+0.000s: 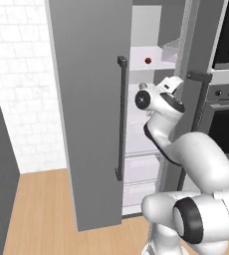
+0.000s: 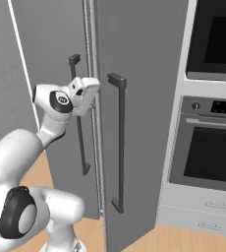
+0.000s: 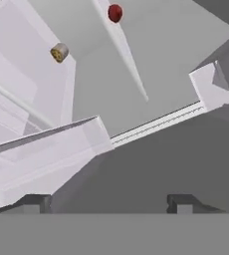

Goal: Take the strawberry from the fridge and place it on top of the pancake, located on the dining counter.

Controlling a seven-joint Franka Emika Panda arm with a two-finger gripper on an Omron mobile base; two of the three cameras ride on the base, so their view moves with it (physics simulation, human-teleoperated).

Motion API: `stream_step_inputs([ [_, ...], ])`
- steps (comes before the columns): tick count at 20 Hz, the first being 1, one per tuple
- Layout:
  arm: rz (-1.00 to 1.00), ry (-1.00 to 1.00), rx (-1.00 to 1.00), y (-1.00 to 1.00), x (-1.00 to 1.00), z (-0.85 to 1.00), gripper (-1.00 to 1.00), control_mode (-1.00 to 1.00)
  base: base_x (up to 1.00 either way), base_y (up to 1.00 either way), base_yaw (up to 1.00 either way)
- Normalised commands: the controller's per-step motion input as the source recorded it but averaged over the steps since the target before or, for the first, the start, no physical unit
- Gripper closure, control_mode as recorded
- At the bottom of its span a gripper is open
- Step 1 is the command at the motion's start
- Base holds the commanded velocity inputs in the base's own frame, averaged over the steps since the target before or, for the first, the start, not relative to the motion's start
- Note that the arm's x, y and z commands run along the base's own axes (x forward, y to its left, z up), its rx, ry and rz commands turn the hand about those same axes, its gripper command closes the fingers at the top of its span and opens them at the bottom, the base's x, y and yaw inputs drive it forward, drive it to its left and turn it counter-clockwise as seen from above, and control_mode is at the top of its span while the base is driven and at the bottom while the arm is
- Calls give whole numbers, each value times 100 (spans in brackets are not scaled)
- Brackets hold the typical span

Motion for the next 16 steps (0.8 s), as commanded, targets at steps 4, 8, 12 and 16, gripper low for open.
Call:
stream_step_inputs([
  [4,-2,0,1,-100,-32,17,-100,-100,0,0,0],
  [8,-1,0,4,-100,-57,6,-100,-100,0,0,0],
  [12,-4,0,10,-100,-66,0,-100,-100,0,0,0],
  [16,-6,0,13,-100,-64,0,-100,-100,0,0,0],
])
